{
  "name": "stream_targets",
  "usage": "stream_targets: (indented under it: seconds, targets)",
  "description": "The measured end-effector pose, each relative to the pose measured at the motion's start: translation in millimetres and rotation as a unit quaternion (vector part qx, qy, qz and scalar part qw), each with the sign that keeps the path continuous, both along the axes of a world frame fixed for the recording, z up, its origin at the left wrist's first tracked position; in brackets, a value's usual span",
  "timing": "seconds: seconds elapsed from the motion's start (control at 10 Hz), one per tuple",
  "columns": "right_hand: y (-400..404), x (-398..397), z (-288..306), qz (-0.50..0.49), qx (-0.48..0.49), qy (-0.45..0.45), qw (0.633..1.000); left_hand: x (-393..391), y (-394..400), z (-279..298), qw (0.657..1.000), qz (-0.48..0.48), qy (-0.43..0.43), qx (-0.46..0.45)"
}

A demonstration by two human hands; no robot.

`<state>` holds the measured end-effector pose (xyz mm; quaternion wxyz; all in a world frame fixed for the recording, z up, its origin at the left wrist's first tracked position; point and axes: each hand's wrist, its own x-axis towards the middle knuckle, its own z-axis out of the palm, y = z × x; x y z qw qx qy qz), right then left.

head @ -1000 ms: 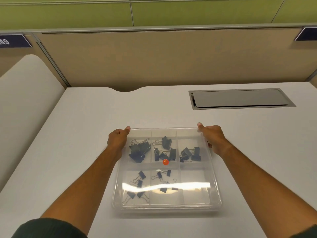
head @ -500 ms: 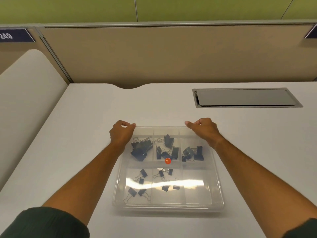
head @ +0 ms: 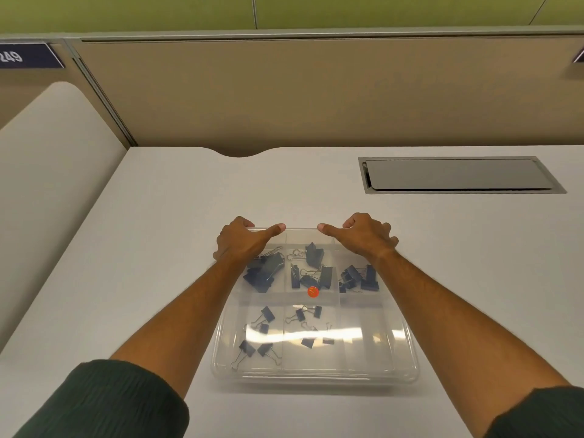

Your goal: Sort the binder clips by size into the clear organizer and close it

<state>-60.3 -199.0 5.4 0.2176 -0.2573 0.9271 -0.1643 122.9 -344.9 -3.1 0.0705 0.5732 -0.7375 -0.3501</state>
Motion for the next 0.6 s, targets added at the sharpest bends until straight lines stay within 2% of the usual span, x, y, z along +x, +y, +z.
stream_targets:
  seconds: [0.1,0.3,0.4,0.6]
  targets:
    - [1.3,1.8,2.2,0.010,0.011,0.000,1.000,2.2,0.6,0.2,1.000,-0.011,-0.008,0.001]
    - [9.4,11.1,10.4,0.027,-0.007,0.063,0.998,5.7,8.5,15.9,0.989,-0.035,-0.100,-0.106]
    - [21.8,21.5,16.8,0.043,-0.034,0.114,0.992,19.5,19.5,24.4,0.974,-0.082,-0.113,-0.177]
    - [47.0,48.9,21.4,0.106,-0.039,0.179,0.977,36.7,48.7,33.6,0.946,-0.180,-0.120,-0.242]
